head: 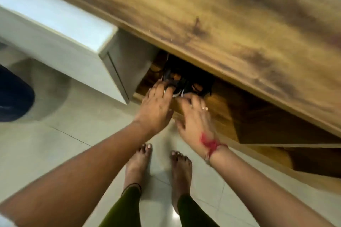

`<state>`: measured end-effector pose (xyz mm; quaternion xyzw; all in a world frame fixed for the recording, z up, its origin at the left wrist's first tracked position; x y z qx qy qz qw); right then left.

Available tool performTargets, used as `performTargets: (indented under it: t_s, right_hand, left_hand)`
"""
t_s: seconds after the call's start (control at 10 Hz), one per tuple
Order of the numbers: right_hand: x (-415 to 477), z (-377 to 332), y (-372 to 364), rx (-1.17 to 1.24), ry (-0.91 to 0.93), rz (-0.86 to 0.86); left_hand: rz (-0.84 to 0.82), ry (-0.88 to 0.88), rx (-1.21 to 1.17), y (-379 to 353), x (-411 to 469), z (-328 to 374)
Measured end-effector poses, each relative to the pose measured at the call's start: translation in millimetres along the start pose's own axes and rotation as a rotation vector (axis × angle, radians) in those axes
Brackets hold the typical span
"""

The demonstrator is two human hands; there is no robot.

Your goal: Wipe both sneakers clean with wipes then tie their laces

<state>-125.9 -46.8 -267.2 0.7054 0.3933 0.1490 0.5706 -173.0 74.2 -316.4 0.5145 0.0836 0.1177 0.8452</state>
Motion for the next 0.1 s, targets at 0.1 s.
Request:
performTargets:
  t_s: [0.1]
  right_hand:
    - [-26.4,-24.3,45.2,0.051,0.179,0.256]
  left_hand:
    - [0.114,-0.077,-0.03,41.6,-24.1,20.0]
Point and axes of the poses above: each hand's wrist, its own x-axis towards the middle knuckle, its own y-axis out of the back of the hand, z = x × y, the point moved 2 cm from there along x, towards the middle knuckle, and after that the axes turned 3 degrees about -y, right-handed, at the moved point
